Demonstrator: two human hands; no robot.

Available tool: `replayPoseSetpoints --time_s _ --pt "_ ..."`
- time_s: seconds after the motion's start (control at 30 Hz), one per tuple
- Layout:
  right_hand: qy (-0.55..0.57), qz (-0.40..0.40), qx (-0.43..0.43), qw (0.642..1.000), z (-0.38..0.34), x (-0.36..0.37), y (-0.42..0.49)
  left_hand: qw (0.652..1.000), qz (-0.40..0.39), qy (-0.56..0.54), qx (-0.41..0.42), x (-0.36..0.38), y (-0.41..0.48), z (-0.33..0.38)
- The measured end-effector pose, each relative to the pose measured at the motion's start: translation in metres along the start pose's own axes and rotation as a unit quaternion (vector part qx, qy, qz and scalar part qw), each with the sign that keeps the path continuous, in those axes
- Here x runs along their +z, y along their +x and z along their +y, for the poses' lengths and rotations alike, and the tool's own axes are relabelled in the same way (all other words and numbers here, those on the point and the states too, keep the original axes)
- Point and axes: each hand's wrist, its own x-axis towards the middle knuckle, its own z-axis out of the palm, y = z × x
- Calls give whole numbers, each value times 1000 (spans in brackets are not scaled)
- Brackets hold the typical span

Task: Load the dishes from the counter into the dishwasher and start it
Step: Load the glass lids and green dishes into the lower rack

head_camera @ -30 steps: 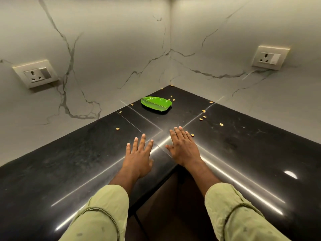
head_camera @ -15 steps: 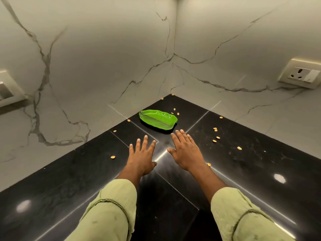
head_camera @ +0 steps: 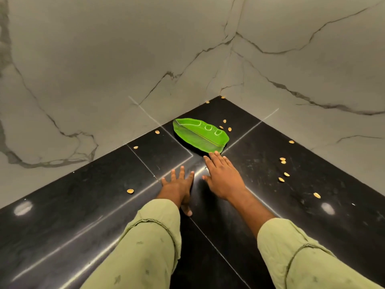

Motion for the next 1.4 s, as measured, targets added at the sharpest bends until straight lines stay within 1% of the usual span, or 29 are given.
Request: replayPoseSetpoints --time_s 0.13,0.27,0.43,0.53,0.63,0.83,0.97,1.03,1.13,1.27,1.4 --pt "-7 -1 -14 1000 7 11 40 1000 -19 16 -17 -8 14 5" --pt "-40 6 26 999 14 17 76 999 -31 12 -23 -11 17 4" --pt "-51 -15 48 997 21 28 111 999 -50 7 -20 -12 17 6" --pt "-49 -5 40 998 17 30 120 998 -58 10 -15 -13 17 4" --pt "-52 25 14 998 14 29 125 998 -61 7 -13 -14 17 2" --pt "-114 55 -32 991 13 24 112 998 -63 8 -12 -14 17 2" --pt "-163 82 -27 983 20 12 99 998 -62 4 -8 -13 18 0" --pt "-168 92 -21 981 23 1 95 998 -61 7 -12 -12 18 0" --pt "-147 116 -19 982 35 -12 85 998 -53 18 -13 -12 17 2" --pt "-158 182 -24 970 47 -15 55 999 -36 25 -17 -11 14 3" --pt "-144 248 -53 957 51 -15 19 997 -1 69 -24 -9 5 7"
